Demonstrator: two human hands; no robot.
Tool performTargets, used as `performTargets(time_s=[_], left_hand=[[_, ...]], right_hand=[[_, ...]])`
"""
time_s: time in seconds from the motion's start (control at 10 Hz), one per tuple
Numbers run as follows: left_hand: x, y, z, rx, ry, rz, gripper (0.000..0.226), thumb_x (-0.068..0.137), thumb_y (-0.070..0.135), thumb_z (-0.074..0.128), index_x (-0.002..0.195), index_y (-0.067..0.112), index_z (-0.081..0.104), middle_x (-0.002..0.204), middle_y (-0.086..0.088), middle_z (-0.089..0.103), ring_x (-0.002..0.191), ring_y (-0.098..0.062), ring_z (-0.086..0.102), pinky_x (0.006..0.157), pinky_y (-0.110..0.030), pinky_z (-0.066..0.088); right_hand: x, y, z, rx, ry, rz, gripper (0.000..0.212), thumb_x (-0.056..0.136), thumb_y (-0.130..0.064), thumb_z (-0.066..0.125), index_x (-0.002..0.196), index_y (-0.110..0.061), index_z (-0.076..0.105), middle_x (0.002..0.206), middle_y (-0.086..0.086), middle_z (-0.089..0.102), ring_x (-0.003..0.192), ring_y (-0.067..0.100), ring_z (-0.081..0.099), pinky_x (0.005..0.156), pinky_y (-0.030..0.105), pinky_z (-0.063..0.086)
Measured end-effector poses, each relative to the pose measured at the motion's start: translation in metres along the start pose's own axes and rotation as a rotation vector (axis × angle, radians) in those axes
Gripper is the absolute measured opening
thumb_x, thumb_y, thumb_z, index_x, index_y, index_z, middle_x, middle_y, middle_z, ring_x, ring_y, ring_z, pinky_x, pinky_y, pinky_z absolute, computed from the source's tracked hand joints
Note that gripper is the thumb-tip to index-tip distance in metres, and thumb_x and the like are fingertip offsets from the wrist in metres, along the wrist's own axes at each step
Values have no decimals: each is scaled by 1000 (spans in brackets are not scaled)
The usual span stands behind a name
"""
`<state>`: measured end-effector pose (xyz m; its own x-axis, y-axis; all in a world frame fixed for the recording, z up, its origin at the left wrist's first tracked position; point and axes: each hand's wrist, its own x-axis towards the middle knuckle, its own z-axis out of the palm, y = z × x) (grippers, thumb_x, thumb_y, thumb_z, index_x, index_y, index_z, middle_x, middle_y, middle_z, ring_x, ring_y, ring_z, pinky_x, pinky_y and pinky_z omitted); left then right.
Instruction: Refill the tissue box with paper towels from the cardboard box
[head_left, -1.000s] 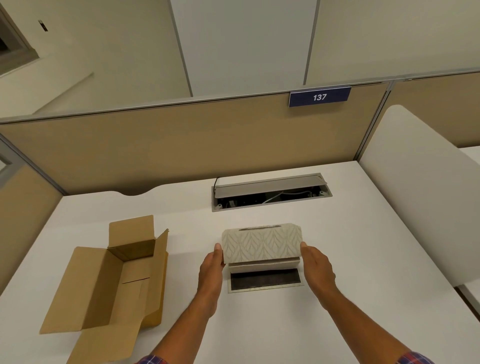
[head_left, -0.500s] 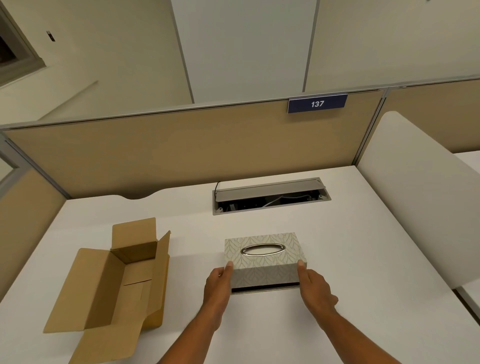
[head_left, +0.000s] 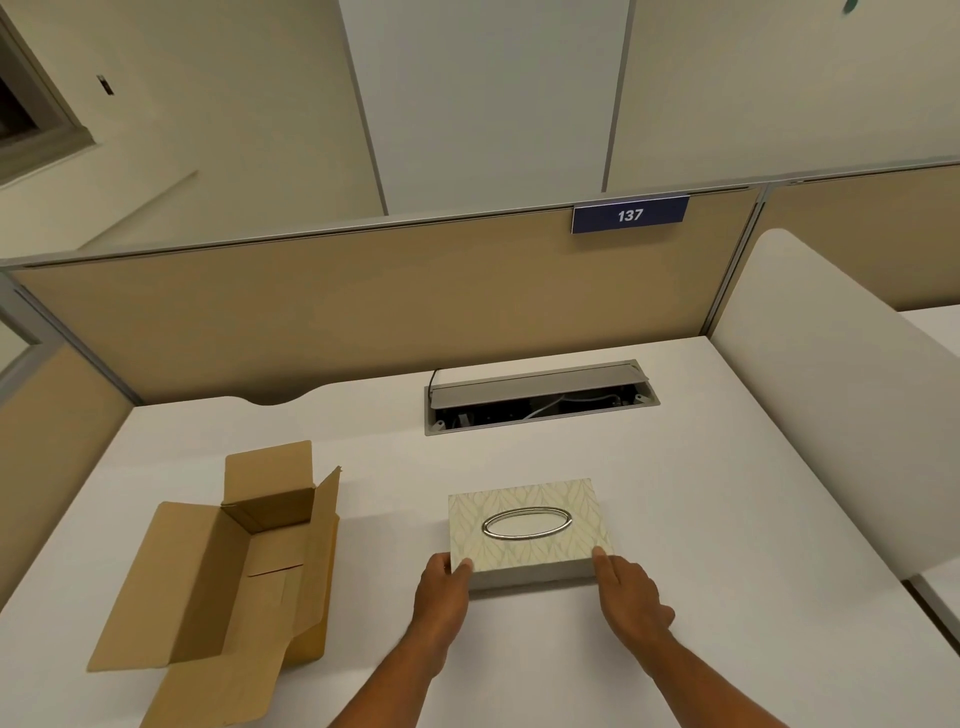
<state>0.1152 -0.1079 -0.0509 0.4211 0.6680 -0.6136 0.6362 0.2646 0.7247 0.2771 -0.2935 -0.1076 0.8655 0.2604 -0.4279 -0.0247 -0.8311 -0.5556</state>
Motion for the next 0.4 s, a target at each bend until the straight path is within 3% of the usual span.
performTargets(time_s=[0.2, 0.3, 0.4], left_hand=[[2, 1, -2, 32, 11, 33, 37, 110, 31, 50, 143, 15, 52, 149, -9, 61, 119, -23, 57, 97, -36, 50], [2, -7, 1, 191, 132, 115, 53, 111, 42, 41, 158, 16, 37, 163, -8, 49, 143, -29, 52, 121, -48, 37], [10, -14, -3, 246, 282, 294, 68, 109, 51, 29, 166, 15, 20, 174, -8, 29, 159, -30, 30, 130, -52, 15]], right_hand=[[1, -1, -4, -17, -15, -28, 46, 103, -63, 27, 96, -31, 58, 105, -4, 63, 101, 21, 55, 97, 48, 35], [-5, -3, -10, -131, 90, -124, 47, 105, -56, 30, 113, -23, 63, 119, 3, 67, 109, 26, 61, 101, 49, 42], [-9, -2, -11, -261, 205, -214, 54, 106, -52, 34, 142, -16, 53, 140, 6, 60, 126, 28, 58, 102, 48, 44]])
